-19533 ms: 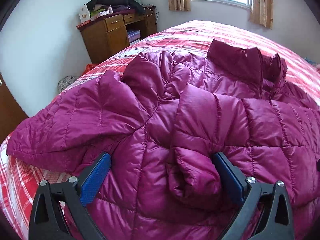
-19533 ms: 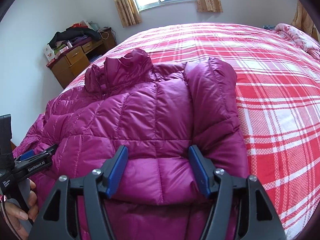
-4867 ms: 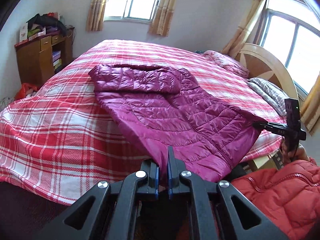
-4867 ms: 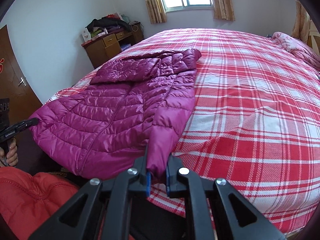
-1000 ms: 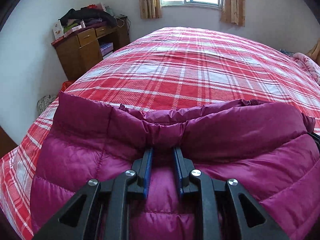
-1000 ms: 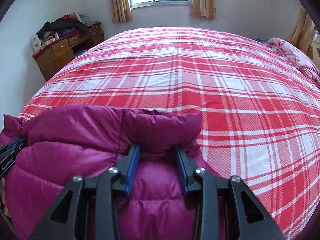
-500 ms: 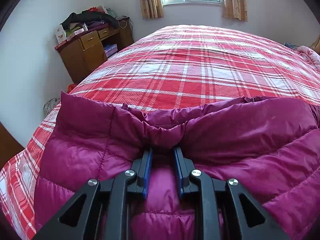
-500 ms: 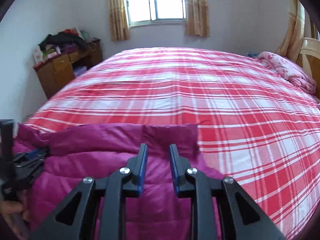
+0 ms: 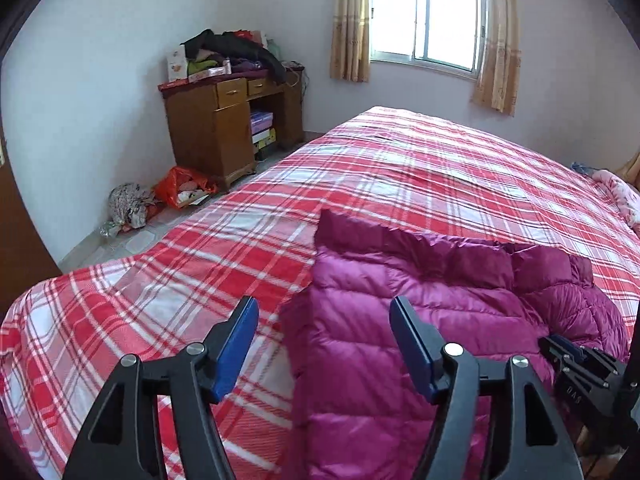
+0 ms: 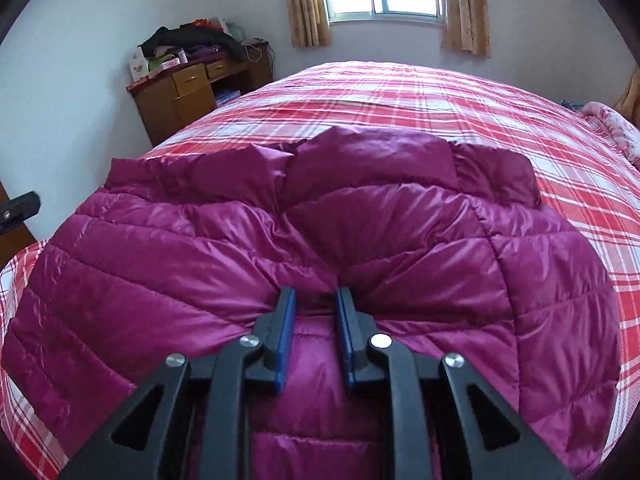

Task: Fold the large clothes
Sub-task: 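Grasp the folded jacket edge with both grippers and lift it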

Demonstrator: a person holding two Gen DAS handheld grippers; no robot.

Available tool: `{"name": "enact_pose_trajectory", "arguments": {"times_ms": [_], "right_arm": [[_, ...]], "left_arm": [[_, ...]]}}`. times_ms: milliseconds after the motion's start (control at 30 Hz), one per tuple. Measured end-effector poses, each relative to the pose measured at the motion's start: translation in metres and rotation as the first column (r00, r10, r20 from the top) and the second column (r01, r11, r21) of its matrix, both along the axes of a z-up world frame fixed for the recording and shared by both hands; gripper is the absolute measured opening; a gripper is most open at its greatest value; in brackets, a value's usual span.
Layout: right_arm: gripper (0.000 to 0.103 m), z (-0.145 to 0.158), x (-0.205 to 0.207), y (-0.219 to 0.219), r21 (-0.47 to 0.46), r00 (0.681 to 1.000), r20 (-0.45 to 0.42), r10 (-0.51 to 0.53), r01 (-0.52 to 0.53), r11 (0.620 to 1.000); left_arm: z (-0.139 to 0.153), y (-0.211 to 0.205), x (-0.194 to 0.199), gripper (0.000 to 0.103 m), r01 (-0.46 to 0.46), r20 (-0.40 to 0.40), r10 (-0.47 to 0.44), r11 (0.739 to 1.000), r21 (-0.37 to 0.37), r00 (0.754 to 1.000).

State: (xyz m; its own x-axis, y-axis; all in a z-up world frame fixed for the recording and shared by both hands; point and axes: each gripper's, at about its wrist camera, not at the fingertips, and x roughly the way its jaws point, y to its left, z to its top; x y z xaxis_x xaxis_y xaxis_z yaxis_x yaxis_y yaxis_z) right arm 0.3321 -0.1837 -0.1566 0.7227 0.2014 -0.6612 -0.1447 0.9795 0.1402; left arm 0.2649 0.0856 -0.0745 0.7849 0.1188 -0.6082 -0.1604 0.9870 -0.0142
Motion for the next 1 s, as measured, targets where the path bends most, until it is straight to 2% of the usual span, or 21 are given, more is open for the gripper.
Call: {"name": "enact_pose_trajectory", "arguments": {"times_ms": [100,167,200,267,333,400,467,533,600,667,767,833,867,933,1000], "right_arm": [[0.023,0.002,-0.003,0.001,-0.013,1.0,0.001,-0.002,0.002,1.0],[0.022,0.01,-0.004,0.005,-0.042,1.0,-0.007,-0.017,0.017,0.999],[0.021,0.019,-0.011,0.004,-0.023,1.0,0.013,-0.026,0.026,0.999],[0.021,0.039,-0.028,0.007,0.038,0.996,0.083,-0.011,0.008,0.999],[0.021,0.054,-0.043,0.022,0.016,0.99,0.142,0.024,-0.026,1.0],[0.021,0.059,-0.048,0.035,0.013,0.986,0.158,0.056,-0.059,0.998],[0.021,0.052,-0.044,0.039,0.024,0.99,0.134,0.05,-0.054,0.998],[0.021,0.037,-0.033,0.039,0.065,0.997,0.069,0.026,-0.031,0.997],[0.017,0.015,-0.022,0.033,0.141,1.0,-0.026,0.008,-0.004,0.99],[0.012,0.005,-0.021,0.028,0.17,1.0,-0.022,-0.003,0.007,0.985],[0.012,0.006,-0.024,0.032,0.146,1.0,-0.025,-0.005,0.009,0.989],[0.012,0.006,-0.025,0.033,0.145,1.0,-0.026,-0.004,0.008,0.989],[0.012,0.006,-0.025,0.033,0.149,1.0,-0.028,-0.003,0.007,0.989],[0.011,0.004,-0.024,0.029,0.163,0.999,-0.034,0.001,0.004,0.987],[0.011,0.003,-0.022,0.028,0.17,0.999,-0.041,0.003,0.004,0.985]], "left_arm": [[-0.02,0.027,-0.011,0.07,-0.046,-0.049,0.039,0.988,-0.144,0.998],[-0.031,0.033,-0.016,0.07,-0.042,-0.069,0.027,0.974,-0.224,0.997],[-0.036,0.034,-0.018,0.07,-0.028,-0.065,0.012,0.966,-0.256,0.998],[-0.041,0.029,-0.018,0.07,-0.011,-0.056,-0.005,0.959,-0.284,0.998],[-0.048,0.024,-0.014,0.07,0.006,-0.065,-0.027,0.951,-0.308,0.998],[-0.06,0.018,-0.007,0.07,-0.006,-0.11,-0.032,0.945,-0.328,0.993],[-0.072,0.019,-0.005,0.07,-0.029,-0.142,-0.027,0.925,-0.378,0.99],[-0.082,0.021,-0.008,0.07,-0.041,-0.138,-0.022,0.898,-0.439,0.99],[-0.084,0.019,-0.01,0.07,-0.032,-0.108,-0.017,0.899,-0.436,0.994],[-0.084,0.015,-0.01,0.07,-0.02,-0.088,-0.019,0.904,-0.427,0.996],[-0.086,0.014,-0.011,0.068,-0.013,-0.055,-0.015,0.878,-0.478,0.998],[-0.087,0.014,-0.01,0.042,0.003,-0.031,-0.024,0.845,-0.535,0.999],[-0.085,0.013,-0.011,0.036,0.017,-0.018,-0.033,0.828,-0.56,0.999],[-0.076,0.006,-0.011,0.02,0.041,0.012,-0.041,0.832,-0.553,0.999],[-0.064,-0.003,-0.013,0.015,0.067,0.044,-0.052,0.852,-0.519,0.998]]}}
